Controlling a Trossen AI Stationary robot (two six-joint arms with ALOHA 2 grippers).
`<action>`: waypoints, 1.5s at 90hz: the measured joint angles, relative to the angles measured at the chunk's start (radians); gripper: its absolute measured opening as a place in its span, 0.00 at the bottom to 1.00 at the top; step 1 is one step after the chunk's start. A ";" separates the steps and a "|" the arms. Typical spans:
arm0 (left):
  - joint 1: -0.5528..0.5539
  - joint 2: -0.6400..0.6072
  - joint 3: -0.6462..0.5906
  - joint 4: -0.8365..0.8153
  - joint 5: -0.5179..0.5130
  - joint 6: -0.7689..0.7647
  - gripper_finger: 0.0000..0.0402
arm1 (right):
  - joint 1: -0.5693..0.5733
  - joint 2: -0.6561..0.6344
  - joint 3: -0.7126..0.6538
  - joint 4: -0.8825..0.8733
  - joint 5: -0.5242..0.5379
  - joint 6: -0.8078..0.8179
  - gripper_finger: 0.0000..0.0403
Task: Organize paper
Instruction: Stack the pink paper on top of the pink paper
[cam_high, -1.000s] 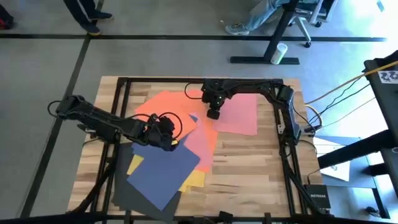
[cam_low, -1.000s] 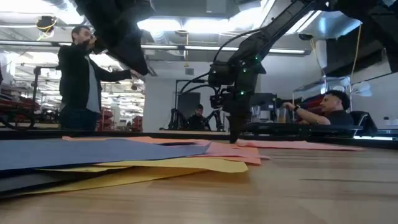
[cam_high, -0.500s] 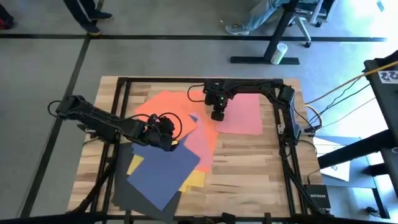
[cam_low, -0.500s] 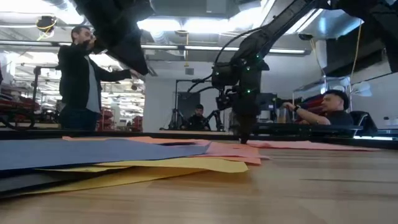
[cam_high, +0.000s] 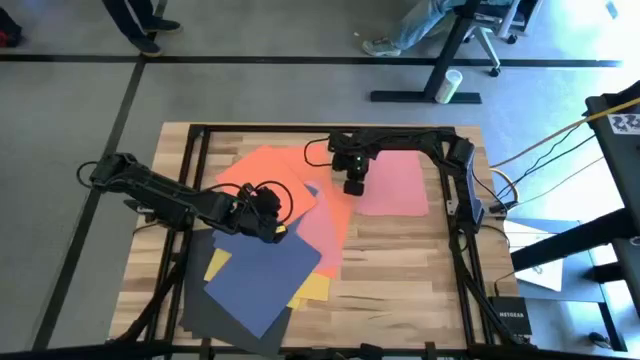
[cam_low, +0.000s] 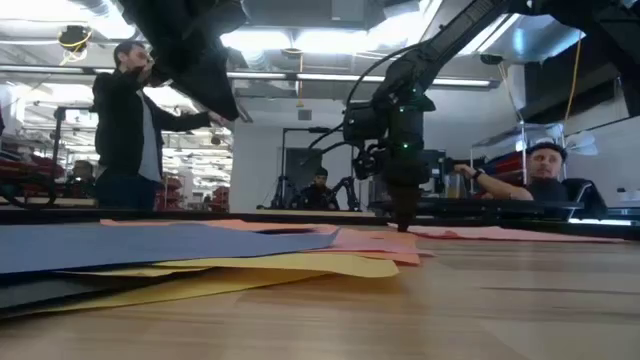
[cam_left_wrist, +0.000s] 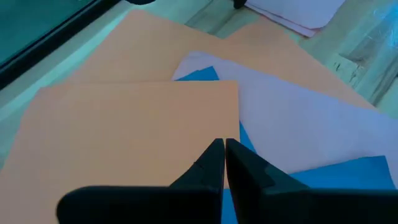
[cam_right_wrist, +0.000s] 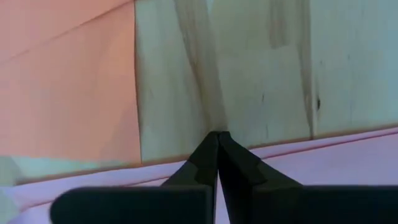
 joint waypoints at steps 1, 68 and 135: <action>0.000 0.000 0.000 0.000 0.000 0.000 0.00 | 0.000 0.000 0.000 -0.001 0.002 0.000 0.00; 0.000 0.000 0.000 0.000 0.000 0.001 0.00 | -0.026 -0.004 -0.001 -0.017 -0.009 0.000 0.00; -0.002 0.001 0.000 0.000 0.000 -0.001 0.00 | -0.042 -0.048 -0.003 0.017 -0.091 0.042 0.00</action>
